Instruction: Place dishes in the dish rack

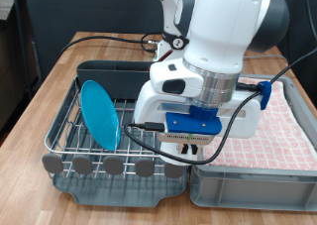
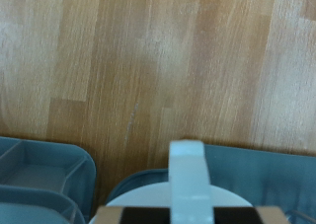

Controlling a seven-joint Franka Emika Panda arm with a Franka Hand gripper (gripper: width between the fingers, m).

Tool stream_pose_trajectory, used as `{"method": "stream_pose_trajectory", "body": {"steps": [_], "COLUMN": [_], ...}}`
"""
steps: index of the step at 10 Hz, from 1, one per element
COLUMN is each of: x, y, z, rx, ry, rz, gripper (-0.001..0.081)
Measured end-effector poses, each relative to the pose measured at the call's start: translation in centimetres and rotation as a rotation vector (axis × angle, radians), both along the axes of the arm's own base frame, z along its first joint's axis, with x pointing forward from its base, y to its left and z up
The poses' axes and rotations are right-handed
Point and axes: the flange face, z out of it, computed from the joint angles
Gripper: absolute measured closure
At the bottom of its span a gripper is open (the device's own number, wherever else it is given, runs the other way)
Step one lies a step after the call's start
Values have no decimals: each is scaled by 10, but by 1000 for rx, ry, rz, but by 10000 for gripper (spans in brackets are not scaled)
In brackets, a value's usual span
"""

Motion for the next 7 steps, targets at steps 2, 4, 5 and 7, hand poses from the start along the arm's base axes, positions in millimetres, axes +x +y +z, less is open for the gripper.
{"method": "stream_pose_trajectory", "body": {"steps": [2,4,5,7], "x": [2,3,3,4], "y": [1,1,2,2], "z": [-10,-20,-25,-36], "rx": [6,8,9,17], "ry": [-4,-3,1,5], "rz": [-1,0,0,0], "gripper": [735,735,735,735]}}
